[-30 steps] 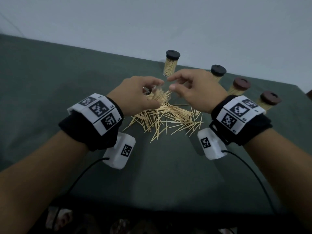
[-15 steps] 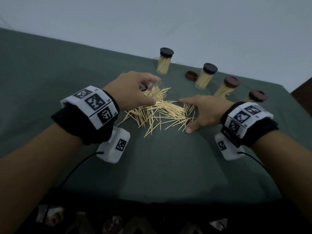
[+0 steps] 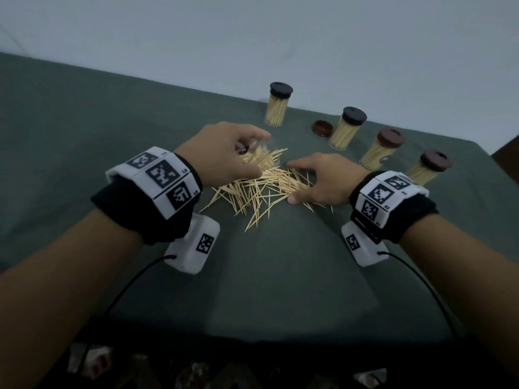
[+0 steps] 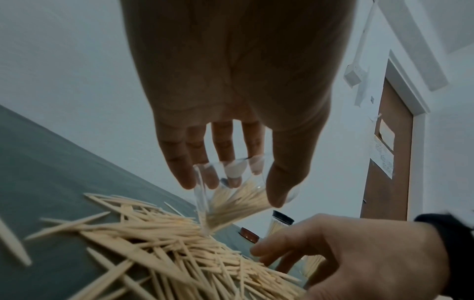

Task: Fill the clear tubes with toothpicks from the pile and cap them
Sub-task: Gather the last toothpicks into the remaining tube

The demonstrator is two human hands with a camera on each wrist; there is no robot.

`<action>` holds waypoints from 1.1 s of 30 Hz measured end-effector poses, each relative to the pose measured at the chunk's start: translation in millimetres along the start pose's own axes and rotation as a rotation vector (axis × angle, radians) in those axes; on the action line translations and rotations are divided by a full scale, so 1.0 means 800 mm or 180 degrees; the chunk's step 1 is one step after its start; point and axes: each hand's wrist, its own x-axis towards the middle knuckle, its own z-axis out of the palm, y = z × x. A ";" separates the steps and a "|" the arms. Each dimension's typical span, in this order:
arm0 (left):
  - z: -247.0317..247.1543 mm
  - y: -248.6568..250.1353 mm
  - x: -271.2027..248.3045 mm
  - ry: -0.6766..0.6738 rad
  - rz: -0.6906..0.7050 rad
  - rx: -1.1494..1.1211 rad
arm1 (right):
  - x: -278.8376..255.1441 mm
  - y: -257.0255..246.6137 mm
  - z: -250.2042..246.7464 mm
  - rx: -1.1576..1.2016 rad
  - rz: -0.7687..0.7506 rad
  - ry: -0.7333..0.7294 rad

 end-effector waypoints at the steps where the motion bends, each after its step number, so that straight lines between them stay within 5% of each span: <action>1: 0.000 0.000 0.000 -0.0005 -0.0001 -0.0003 | 0.000 -0.003 0.000 -0.0005 -0.0082 0.0057; 14: 0.000 -0.001 0.002 0.0003 -0.0097 0.0002 | -0.005 -0.003 0.000 0.0301 -0.0299 0.0437; 21: -0.005 0.001 0.003 0.0011 -0.0111 0.0014 | -0.022 0.036 -0.011 0.0010 0.0630 0.0034; 28: -0.003 0.002 0.004 -0.0007 -0.0095 0.0021 | 0.002 0.021 -0.003 0.0773 0.0051 0.0408; 33: -0.006 0.001 0.003 -0.0006 -0.0101 0.0014 | -0.003 0.016 -0.008 0.0385 -0.0353 0.0390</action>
